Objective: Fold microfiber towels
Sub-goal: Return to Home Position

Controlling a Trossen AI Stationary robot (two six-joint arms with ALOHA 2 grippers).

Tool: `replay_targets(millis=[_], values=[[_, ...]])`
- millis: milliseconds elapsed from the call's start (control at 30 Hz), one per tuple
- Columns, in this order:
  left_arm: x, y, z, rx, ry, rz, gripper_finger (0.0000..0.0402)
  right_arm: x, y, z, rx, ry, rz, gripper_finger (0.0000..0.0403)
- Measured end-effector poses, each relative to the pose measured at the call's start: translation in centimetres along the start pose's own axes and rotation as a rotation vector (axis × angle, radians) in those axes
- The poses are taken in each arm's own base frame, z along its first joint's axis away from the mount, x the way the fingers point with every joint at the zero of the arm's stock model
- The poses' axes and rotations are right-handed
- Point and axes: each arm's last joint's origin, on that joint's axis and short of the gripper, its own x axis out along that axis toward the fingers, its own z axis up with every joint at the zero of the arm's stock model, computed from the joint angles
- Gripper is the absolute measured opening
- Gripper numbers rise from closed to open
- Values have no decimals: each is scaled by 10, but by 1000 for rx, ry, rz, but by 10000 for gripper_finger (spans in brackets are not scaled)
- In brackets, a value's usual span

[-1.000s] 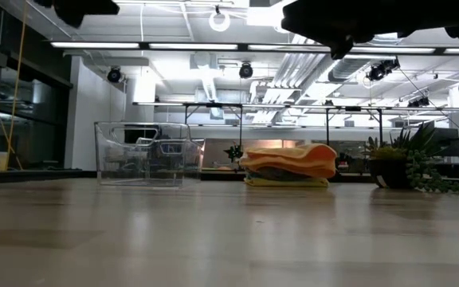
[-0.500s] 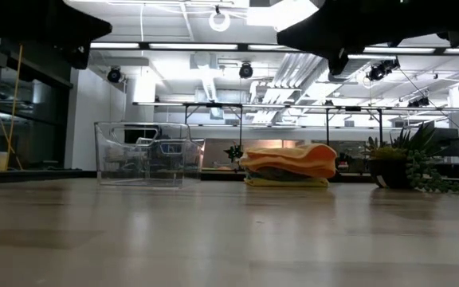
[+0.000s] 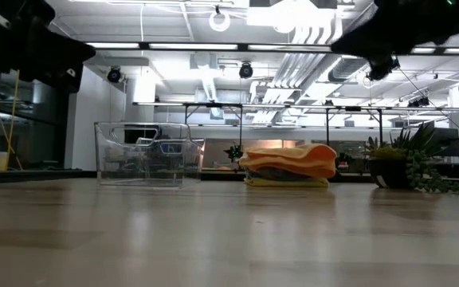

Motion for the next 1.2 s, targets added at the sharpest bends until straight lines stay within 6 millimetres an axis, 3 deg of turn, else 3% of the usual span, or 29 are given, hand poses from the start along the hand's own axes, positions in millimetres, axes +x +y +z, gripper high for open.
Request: replay_targets(millis=[167, 400, 700, 900, 1200], values=[[0, 1, -13, 6, 33, -8, 0, -27, -22, -15, 84, -40, -15, 0], [0, 5, -12, 6, 11, 129, 0, -57, -45, -33, 130, -103, 76, 0], [0, 6, -13, 11, 21, 153, 0, -86, -62, -39, 147, -152, 83, 0], [0, 6, -13, 18, 21, 153, 0, -75, -58, -58, 72, -186, 210, 0], [0, 6, -13, 18, 22, 153, 0, -77, -60, -52, -39, -205, 243, 0]])
